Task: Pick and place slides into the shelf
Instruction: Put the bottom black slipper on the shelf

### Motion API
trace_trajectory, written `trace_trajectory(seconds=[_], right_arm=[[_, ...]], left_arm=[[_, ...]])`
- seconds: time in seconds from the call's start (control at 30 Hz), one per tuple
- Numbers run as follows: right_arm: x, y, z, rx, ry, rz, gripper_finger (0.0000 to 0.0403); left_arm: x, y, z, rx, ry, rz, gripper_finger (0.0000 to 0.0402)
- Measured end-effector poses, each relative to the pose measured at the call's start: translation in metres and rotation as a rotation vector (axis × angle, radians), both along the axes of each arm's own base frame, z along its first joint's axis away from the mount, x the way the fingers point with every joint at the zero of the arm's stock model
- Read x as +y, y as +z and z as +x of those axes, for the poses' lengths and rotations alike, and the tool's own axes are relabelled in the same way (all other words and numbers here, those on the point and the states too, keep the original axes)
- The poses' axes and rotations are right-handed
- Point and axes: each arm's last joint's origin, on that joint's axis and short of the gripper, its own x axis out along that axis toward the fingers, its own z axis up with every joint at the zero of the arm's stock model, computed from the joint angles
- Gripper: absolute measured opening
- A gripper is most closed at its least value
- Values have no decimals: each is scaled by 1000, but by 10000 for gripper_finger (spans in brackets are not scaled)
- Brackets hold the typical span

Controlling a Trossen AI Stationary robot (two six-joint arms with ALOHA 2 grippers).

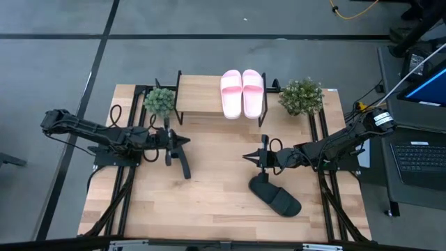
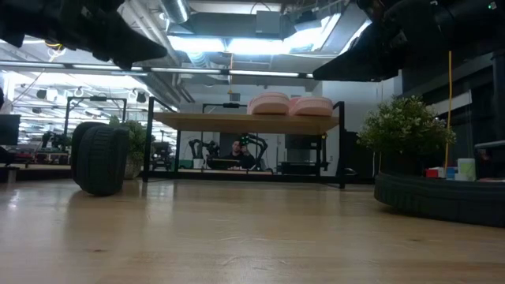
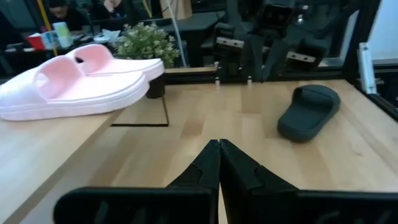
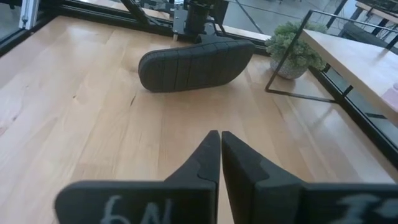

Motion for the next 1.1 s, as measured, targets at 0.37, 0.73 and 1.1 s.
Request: trace_trajectory(seconds=[0.37,0.73,1.1], right_arm=[[1,3,1,-50,-14,170,19],[0,5,2,-68,-34,213,9],[25,59,19,174,-79,236,4]], left_arm=[[-2,0,0,-3,-83,-13,0],[-2,0,0,0,-84,-6,0],[-2,-2,0,24,-84,-3,0]])
